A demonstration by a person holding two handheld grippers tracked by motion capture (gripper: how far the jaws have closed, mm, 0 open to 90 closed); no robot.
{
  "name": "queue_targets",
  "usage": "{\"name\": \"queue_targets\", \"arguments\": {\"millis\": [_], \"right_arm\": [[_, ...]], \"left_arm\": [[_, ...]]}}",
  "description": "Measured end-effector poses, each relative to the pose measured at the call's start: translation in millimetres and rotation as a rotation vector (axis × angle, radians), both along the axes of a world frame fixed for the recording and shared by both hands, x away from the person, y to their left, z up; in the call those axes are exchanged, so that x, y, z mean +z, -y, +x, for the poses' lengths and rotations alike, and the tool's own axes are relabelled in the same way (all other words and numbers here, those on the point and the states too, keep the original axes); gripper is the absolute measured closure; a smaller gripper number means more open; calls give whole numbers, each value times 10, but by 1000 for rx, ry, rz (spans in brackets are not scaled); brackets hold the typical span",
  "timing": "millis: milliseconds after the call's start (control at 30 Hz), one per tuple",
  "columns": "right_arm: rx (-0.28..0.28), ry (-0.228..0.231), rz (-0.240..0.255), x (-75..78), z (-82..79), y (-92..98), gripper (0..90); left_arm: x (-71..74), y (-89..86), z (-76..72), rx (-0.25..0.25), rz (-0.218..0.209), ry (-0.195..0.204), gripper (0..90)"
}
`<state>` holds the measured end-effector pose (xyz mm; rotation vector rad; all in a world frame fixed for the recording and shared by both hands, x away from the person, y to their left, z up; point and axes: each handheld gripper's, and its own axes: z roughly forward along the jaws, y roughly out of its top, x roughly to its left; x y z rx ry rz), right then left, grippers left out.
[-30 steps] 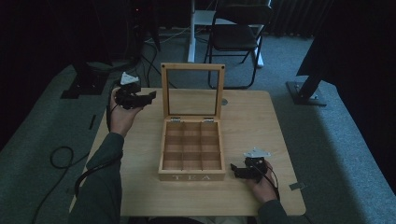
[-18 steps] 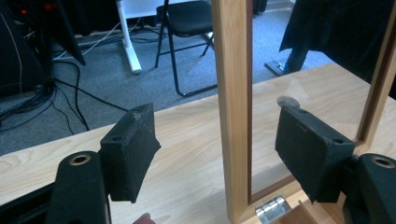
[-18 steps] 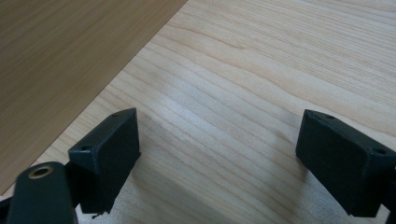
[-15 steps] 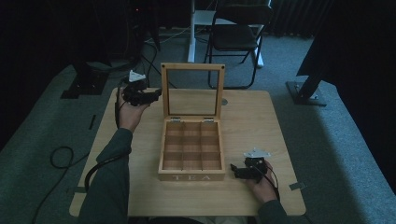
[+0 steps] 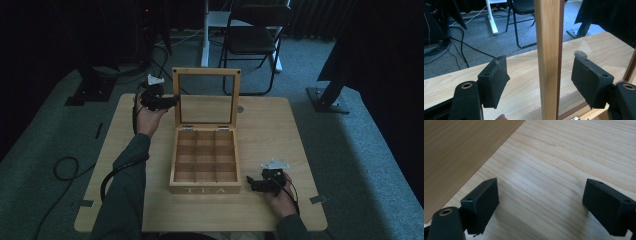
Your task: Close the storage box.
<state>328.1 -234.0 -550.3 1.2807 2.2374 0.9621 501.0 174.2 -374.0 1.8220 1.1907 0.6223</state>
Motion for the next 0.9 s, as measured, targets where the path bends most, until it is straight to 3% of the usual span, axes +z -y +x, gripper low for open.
{"name": "queue_targets", "arguments": {"millis": [300,500,567,900], "right_arm": [[6,1,0,0,-4,-2,131],[9,1,0,0,-8,-4,132],[11,1,0,0,-10,-5,131],[17,-1,1,1,-15,-7,131]], "left_arm": [[-33,151,143,-5,20,-20,306],[-29,240,210,-10,9,-21,312],[-31,238,234,-6,-20,-22,310],[57,245,273,-38,-58,-7,331]]}}
